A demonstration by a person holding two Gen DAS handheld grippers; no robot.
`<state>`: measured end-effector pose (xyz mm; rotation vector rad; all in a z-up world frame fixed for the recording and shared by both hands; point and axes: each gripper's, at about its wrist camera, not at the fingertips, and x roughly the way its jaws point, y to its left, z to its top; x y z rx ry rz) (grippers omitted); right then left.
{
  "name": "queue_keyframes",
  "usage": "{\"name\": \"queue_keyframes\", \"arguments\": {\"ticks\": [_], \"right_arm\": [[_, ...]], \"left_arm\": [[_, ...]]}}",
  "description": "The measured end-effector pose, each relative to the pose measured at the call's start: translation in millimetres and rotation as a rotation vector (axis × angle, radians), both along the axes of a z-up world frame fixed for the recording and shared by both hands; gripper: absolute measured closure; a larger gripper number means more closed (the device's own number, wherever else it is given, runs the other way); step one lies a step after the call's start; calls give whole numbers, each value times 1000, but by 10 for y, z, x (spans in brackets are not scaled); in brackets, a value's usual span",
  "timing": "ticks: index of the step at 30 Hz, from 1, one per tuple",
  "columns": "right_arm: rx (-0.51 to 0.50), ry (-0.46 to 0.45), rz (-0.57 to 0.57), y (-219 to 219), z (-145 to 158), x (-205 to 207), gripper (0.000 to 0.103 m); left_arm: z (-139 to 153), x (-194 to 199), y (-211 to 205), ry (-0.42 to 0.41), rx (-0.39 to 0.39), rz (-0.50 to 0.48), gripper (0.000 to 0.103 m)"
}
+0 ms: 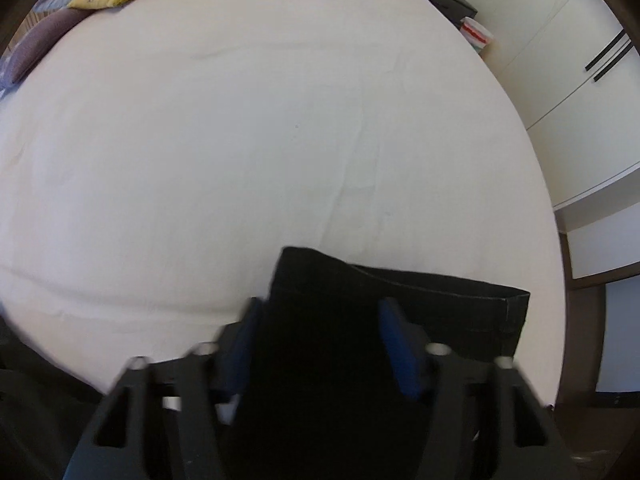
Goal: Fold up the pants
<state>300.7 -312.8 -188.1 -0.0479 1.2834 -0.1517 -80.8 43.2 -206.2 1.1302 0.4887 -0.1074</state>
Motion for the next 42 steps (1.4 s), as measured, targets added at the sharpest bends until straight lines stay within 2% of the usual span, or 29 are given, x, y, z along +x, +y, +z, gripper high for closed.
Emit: {"name": "queue_keyframes", "arguments": {"ticks": [5,7,10,14,16,19,24,27,30,34,42], "right_arm": [[71,-17,13,-149,96,-71,97],[118,-68,-7,-324,195,-209,97],[201,-196,-33,-575,447,-498,97],[309,-389,-106,-1004,775,-1256,97],[335,-451,-166,-1286,811,-1584,97],[392,-533,-291,-1665,784,-2198,98],[513,-581,-481,-2181,398,-2999,98],[591,-590,-544,-2278,229,-3228,98],[648,-589,-593,-2311,77,-3268,99],[665,-581,-618,-2245,-50,-3385,99],[637,-612,-615,-2229,39,-3591,99]], "left_arm": [[64,62,60,42,-49,10,49],[82,83,70,59,-57,13,51],[84,110,56,92,-64,17,58],[56,133,12,124,-51,15,68],[39,149,-21,143,-35,12,75],[28,169,-68,168,-34,19,79],[34,219,-126,200,-7,26,83],[55,258,-144,219,-11,40,84],[101,332,-164,233,-14,53,86],[145,372,-181,242,-24,72,87],[213,308,-252,230,-12,55,87]]}}
